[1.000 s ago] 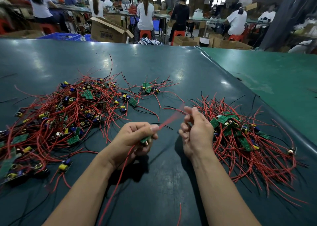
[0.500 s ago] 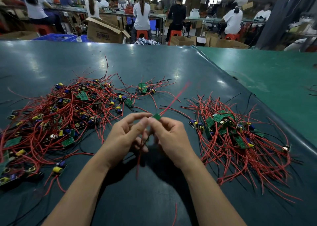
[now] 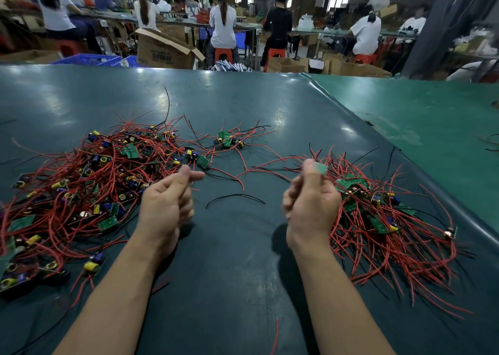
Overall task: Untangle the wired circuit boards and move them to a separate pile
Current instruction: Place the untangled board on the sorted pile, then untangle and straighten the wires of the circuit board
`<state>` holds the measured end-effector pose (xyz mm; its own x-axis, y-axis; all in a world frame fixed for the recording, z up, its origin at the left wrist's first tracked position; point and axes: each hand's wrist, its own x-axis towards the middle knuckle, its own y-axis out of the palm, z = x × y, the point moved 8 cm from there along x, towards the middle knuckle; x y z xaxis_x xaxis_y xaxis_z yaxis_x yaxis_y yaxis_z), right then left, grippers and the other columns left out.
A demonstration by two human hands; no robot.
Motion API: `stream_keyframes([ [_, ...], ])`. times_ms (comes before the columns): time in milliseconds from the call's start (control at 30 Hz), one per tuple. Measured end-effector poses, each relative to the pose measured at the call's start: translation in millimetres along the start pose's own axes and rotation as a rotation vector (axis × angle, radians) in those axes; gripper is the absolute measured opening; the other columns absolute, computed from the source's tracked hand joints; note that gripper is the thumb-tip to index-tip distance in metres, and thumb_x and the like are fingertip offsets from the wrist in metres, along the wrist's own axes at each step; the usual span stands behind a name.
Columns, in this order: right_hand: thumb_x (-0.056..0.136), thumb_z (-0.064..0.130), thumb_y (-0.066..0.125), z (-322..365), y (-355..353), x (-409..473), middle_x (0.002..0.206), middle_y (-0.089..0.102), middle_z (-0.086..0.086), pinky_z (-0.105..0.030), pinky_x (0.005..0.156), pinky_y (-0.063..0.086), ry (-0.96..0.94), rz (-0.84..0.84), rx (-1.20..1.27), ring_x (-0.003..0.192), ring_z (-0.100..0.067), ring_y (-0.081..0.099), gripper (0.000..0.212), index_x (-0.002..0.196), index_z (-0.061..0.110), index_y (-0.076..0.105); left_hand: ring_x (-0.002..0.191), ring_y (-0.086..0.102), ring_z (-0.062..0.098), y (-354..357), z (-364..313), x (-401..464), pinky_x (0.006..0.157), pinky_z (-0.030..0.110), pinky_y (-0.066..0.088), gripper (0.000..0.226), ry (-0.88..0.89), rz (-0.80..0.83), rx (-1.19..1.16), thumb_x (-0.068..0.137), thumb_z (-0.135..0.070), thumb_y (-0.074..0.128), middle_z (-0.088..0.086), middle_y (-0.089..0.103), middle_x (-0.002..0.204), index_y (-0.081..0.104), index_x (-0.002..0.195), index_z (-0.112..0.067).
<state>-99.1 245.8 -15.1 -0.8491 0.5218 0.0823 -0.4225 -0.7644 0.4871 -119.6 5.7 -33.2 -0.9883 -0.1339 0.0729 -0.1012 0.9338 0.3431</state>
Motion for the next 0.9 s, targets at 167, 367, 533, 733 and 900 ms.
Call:
stream_keyframes([
  [167, 0.094, 0.036, 0.062, -15.3, -21.4, 7.5, 0.076, 0.058, -0.001, -0.017, 0.037, 0.037, 0.191, -0.207, 0.226, 0.045, -0.007, 0.053, 0.023, 0.090, 0.014, 0.061, 0.037, 0.018, 0.004, -7.7, -2.3, 0.9, 0.041, 0.016, 0.016, 0.031, 0.071, -0.127, 0.109, 0.100, -0.024, 0.052, -0.012, 0.026, 0.042, 0.069, 0.080, -0.008],
  [367, 0.100, 0.021, 0.054, -30.3, -1.1, 0.4, 0.055, 0.053, 0.002, -0.016, 0.034, 0.029, 0.247, -0.041, 0.080, 0.038, -0.008, 0.043, 0.024, 0.080, 0.010, 0.062, 0.061, 0.056, 0.018, -5.3, -40.2, -22.4, 0.059, 0.031, 0.046, 0.016, 0.503, -0.389, 0.926, 0.092, -0.027, 0.066, -0.001, 0.063, 0.064, 0.070, 0.079, -0.020],
  [533, 0.099, 0.024, 0.053, -33.8, 6.4, -1.0, 0.056, 0.053, 0.003, -0.017, 0.036, 0.027, 0.273, 0.052, 0.049, 0.039, -0.009, 0.041, 0.025, 0.079, 0.011, 0.063, 0.107, 0.047, 0.039, -27.6, -40.9, -18.5, 0.088, 0.047, 0.038, 0.024, 0.350, -0.572, 1.395, 0.085, -0.026, 0.067, 0.016, 0.060, 0.110, 0.069, 0.107, -0.015],
  [733, 0.098, 0.023, 0.055, -34.5, 23.1, -11.1, 0.058, 0.056, 0.001, -0.017, 0.035, 0.028, 0.262, 0.223, -0.063, 0.039, -0.010, 0.042, 0.022, 0.084, 0.010, 0.066, 0.110, 0.051, 0.038, -49.7, -34.3, -6.4, 0.093, 0.046, 0.040, 0.017, 0.145, -0.508, 1.431, 0.089, -0.024, 0.065, 0.013, 0.057, 0.118, 0.072, 0.103, -0.019],
  [900, 0.097, 0.023, 0.056, -34.9, 22.7, -13.8, 0.059, 0.057, 0.000, -0.018, 0.037, 0.028, 0.295, 0.253, -0.080, 0.041, -0.012, 0.043, 0.022, 0.084, 0.009, 0.066, 0.103, 0.056, 0.040, -56.3, -36.7, -3.6, 0.092, 0.048, 0.040, 0.010, 0.136, -0.568, 1.306, 0.089, -0.018, 0.065, 0.016, 0.064, 0.108, 0.064, 0.099, -0.013],
])
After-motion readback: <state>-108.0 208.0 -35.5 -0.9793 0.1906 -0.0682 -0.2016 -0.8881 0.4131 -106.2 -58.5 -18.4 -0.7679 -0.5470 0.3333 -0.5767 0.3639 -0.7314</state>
